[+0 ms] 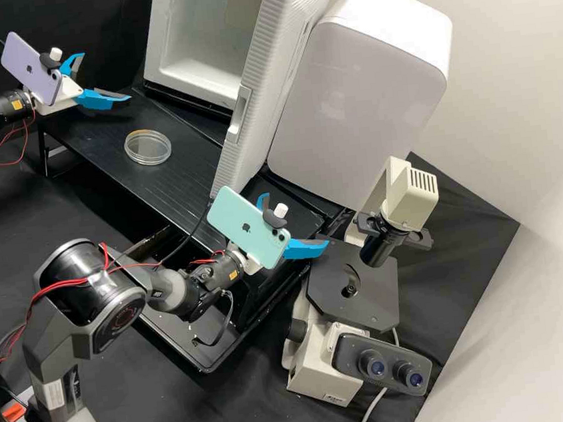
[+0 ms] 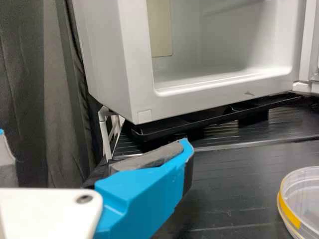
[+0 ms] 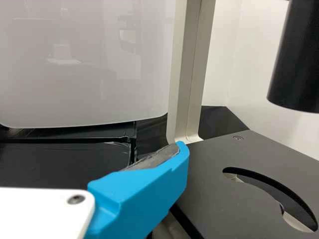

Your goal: Place the petri dish in the incubator

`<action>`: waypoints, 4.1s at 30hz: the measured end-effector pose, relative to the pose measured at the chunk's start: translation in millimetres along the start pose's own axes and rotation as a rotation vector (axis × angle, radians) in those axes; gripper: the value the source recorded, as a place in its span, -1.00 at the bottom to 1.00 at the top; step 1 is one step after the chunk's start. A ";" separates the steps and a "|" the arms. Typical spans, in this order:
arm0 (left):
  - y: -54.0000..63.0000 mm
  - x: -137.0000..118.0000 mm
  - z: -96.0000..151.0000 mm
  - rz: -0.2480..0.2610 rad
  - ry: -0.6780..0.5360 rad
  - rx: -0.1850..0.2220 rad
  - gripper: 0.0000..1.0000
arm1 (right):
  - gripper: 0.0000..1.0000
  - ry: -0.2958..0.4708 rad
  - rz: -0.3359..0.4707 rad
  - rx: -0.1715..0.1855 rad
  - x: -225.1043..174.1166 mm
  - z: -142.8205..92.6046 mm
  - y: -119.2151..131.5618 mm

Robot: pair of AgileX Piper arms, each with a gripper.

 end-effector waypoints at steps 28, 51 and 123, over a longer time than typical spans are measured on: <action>12.3 -26.5 33.2 0.041 -0.168 -0.005 1.00 | 1.00 0.000 0.000 0.000 0.0 0.0 0.0; 4.4 -79.3 100.6 0.015 -0.495 -0.035 1.00 | 1.00 0.000 0.000 0.000 0.0 0.0 0.0; -23.2 -93.1 100.6 -0.220 -0.338 -0.176 1.00 | 1.00 0.000 0.000 0.000 0.0 0.0 0.0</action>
